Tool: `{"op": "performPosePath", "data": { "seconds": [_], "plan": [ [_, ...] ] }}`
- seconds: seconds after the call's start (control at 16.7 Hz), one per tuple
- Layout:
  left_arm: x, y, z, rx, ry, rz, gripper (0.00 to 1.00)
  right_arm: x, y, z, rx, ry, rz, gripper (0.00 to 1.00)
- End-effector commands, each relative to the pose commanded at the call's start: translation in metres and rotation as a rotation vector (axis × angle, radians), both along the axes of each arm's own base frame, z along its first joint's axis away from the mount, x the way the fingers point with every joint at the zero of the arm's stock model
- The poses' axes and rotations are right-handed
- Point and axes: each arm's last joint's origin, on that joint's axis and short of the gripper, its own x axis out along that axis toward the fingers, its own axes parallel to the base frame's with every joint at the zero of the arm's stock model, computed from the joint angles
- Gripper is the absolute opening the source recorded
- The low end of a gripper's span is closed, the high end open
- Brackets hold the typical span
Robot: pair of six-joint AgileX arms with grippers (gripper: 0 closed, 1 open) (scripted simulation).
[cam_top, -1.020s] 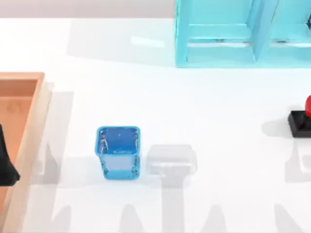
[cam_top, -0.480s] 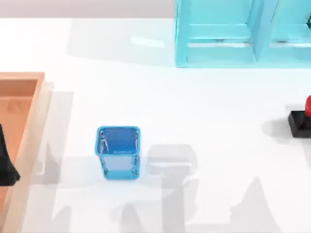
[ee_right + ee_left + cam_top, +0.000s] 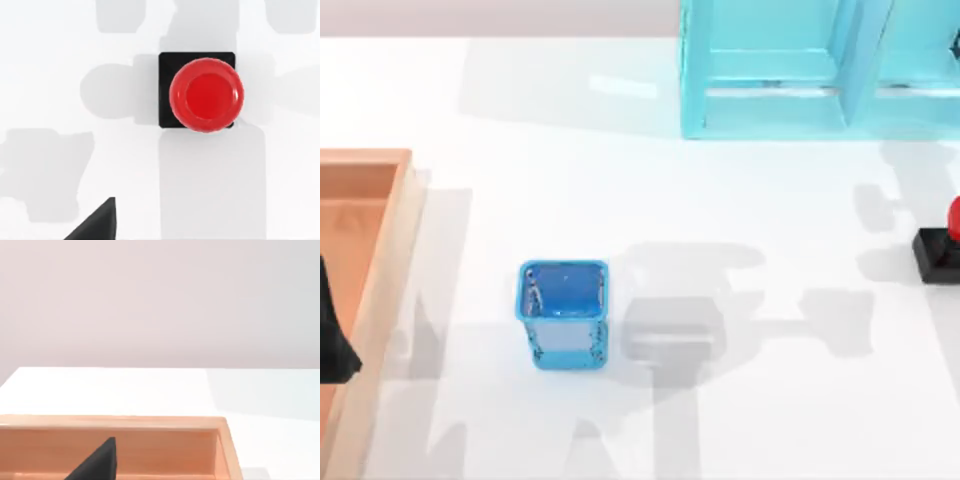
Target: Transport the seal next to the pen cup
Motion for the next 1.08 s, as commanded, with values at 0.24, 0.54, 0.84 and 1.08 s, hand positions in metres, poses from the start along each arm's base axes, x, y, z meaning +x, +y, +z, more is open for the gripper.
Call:
{"op": "performPosePath", "data": {
  "seconds": [0.24,0.54,0.84,1.08],
  "plan": [
    [0.0,0.0,0.0,0.0,0.0,0.0,1.0,0.047,0.005,-0.02,-0.005,0.181,-0.001,1.0],
    [0.0,0.0,0.0,0.0,0.0,0.0,1.0,0.07,0.007,-0.035,-0.008,0.27,-0.001,1.0],
    [0.0,0.0,0.0,0.0,0.0,0.0,1.0,0.07,0.005,-0.035,-0.008,0.269,-0.005,1.0],
    [0.0,0.0,0.0,0.0,0.0,0.0,1.0,0.073,0.006,-0.067,-0.008,0.274,-0.001,1.0]
  ]
}}
